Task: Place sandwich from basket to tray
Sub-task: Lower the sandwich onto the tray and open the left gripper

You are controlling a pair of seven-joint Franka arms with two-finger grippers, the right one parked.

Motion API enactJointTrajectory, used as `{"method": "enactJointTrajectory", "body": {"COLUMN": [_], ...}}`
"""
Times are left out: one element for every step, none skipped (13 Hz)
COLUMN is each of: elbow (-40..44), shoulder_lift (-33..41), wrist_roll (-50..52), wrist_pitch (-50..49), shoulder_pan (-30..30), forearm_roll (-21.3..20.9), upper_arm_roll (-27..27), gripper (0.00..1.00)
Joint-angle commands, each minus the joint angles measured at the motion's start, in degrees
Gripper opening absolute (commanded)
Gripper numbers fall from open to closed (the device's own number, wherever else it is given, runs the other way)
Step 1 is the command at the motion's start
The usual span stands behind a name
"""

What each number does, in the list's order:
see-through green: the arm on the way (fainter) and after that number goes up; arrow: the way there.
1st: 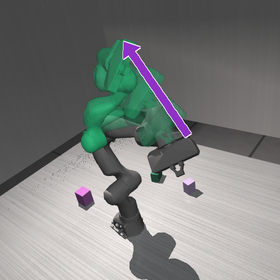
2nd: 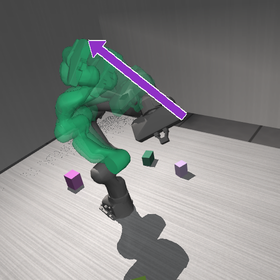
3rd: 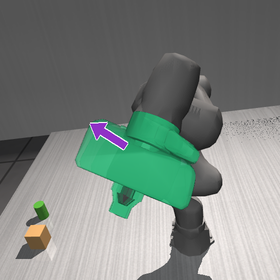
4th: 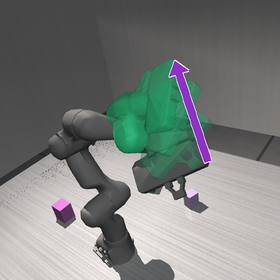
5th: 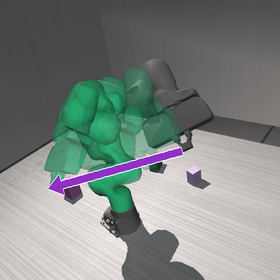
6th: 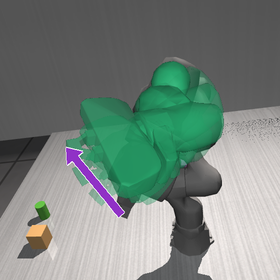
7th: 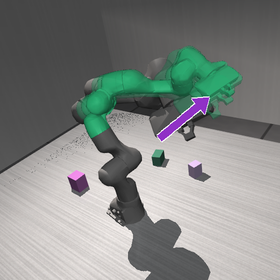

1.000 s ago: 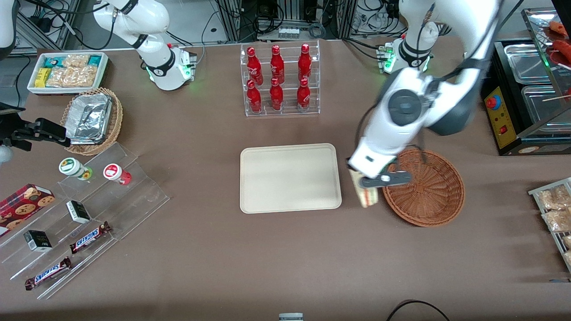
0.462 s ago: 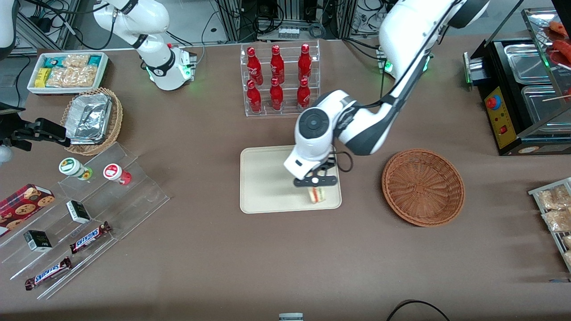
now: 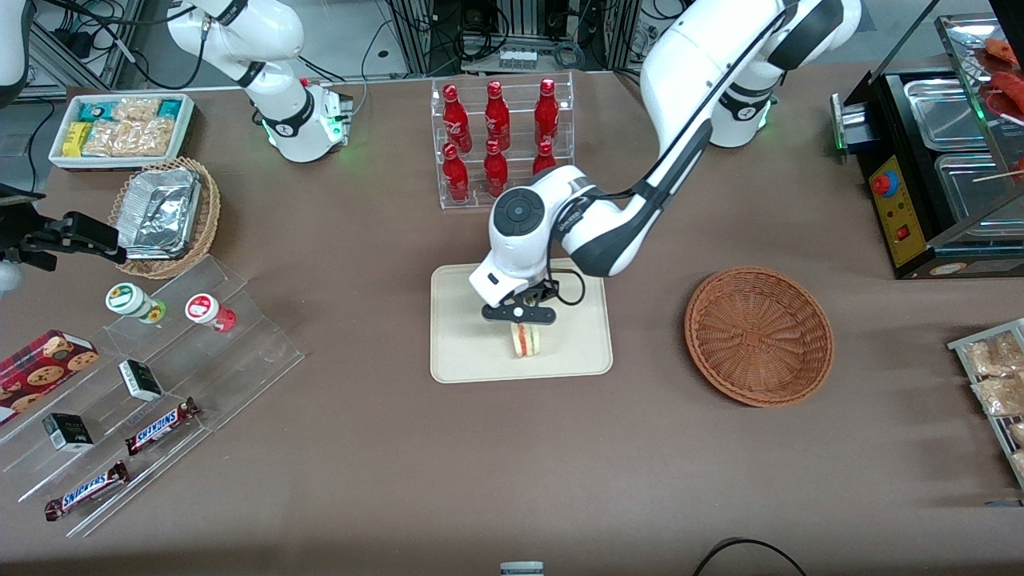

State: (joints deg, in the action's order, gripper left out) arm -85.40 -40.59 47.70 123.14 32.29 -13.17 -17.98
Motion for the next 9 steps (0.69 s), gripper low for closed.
{"method": "enactJointTrajectory", "body": {"elbow": [1.38, 1.37, 1.46, 1.46, 1.64, 1.73, 1.99, 1.99, 1.99], "shoulder_lift": [-1.51, -1.86, -1.95, -1.95, -1.51, -1.16, -0.63, 0.59, 2.52], "wrist_roll": [0.99, 0.99, 0.99, 0.99, 1.08, 1.16, 1.25, 1.86, 4.04], "wrist_pitch": [0.17, 0.34, 0.52, 0.52, 0.17, -0.44, -1.93, -3.16, -4.48], "shoulder_pan": [1.11, 1.20, 1.20, 1.20, 1.20, 1.11, 1.03, 0.68, 0.24], "forearm_roll": [-2.04, -2.04, -1.95, -1.86, -2.04, -1.95, -1.86, -1.86, -1.95], "upper_arm_roll": [0.57, 0.57, 0.57, 0.57, 0.57, 0.66, 0.75, 0.84, 1.01], "gripper": [0.00, 0.00, 0.20, 0.69, 0.99, 0.99, 0.99, 0.99, 0.99]}}
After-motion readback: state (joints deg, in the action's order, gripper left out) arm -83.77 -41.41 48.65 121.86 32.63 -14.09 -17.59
